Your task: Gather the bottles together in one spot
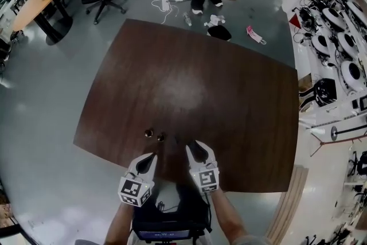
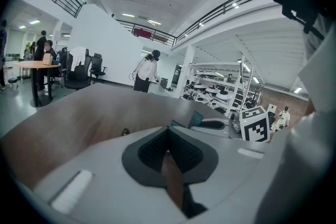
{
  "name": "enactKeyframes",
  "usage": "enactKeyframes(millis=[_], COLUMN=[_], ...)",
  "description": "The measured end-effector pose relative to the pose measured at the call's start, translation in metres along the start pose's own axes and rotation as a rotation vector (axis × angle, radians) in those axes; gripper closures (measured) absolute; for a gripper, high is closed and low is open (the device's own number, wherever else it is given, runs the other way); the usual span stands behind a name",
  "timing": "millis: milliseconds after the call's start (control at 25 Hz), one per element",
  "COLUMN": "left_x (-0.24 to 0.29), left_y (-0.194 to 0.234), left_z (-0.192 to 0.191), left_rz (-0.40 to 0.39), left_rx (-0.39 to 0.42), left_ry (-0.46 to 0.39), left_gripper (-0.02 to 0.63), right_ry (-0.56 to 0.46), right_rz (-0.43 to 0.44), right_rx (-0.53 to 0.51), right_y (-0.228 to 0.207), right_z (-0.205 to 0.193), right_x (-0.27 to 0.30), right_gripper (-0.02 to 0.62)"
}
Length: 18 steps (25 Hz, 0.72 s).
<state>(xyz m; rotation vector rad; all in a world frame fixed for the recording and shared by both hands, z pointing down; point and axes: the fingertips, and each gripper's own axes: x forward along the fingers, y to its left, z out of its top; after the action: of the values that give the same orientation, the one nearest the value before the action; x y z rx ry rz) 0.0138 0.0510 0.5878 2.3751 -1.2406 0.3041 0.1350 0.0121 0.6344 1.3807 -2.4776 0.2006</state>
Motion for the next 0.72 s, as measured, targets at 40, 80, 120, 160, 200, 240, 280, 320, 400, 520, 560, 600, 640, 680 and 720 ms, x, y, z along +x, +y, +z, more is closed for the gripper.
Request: enactKeyframes(millis=[40,80,120,160,200,240,280,320,400,520,560,600,640,680,720], left_x=[-0.002,-0.004,-0.005,-0.006,-0.006,-0.006,-0.006,-0.005,-0.004,-0.006,-0.007,-0.008,-0.008,-0.009,-0.009], left_y=[0.002,0.003,0.005,0.006,0.006,0.006,0.005,0.004,0.003,0.002,0.003,0.004,0.005,0.006,0.007], left_z=[-0.002,-0.005,-0.007,-0.008,-0.008,-0.008,-0.008,-0.008,-0.009,-0.010,-0.010,-0.011,-0.011,-0.012,-0.012], left_rz=[0.003,0.006,0.008,0.009,0.009,0.009,0.008,0.007,0.005,0.006,0.007,0.009,0.011,0.012,0.014], left_rx=[0.000,0.001,0.001,0.001,0.002,0.003,0.004,0.005,0.004,0.003,0.002,0.002,0.001,0.000,-0.001], left_ry=[0.001,0.003,0.005,0.004,0.003,0.002,0.000,0.000,-0.001,0.002,0.003,0.004,0.003,0.002,0.002], left_gripper=[0.604,0.604,0.604,0.604,0.604,0.604,0.604,0.604,0.604,0.604,0.604,0.604,0.604,0.604,0.604], right_ry=[0.003,0.007,0.010,0.012,0.013,0.014,0.014,0.015,0.020,0.031,0.032,0.032,0.032,0.033,0.034], right_rz=[0.000,-0.001,-0.001,-0.001,0.000,0.000,-0.001,-0.003,-0.006,-0.007,-0.006,-0.006,-0.006,-0.006,-0.007], right_rx=[-0.007,-0.016,-0.022,-0.021,-0.019,-0.020,-0.022,-0.024,-0.024,-0.019,-0.013,-0.006,0.000,0.004,0.008], right_y=[0.002,0.005,0.007,0.009,0.009,0.009,0.008,0.007,0.006,0.006,0.006,0.006,0.007,0.007,0.008], right_z=[-0.001,-0.001,-0.003,-0.007,-0.010,-0.011,-0.012,-0.012,-0.013,-0.013,-0.016,-0.019,-0.021,-0.023,-0.025], right_x=[0.000,0.001,0.002,0.003,0.003,0.004,0.004,0.005,0.005,0.003,0.003,0.004,0.004,0.005,0.005], right_gripper=[0.491,0.491,0.491,0.491,0.491,0.490,0.490,0.491,0.491,0.490,0.491,0.491,0.489,0.489,0.489])
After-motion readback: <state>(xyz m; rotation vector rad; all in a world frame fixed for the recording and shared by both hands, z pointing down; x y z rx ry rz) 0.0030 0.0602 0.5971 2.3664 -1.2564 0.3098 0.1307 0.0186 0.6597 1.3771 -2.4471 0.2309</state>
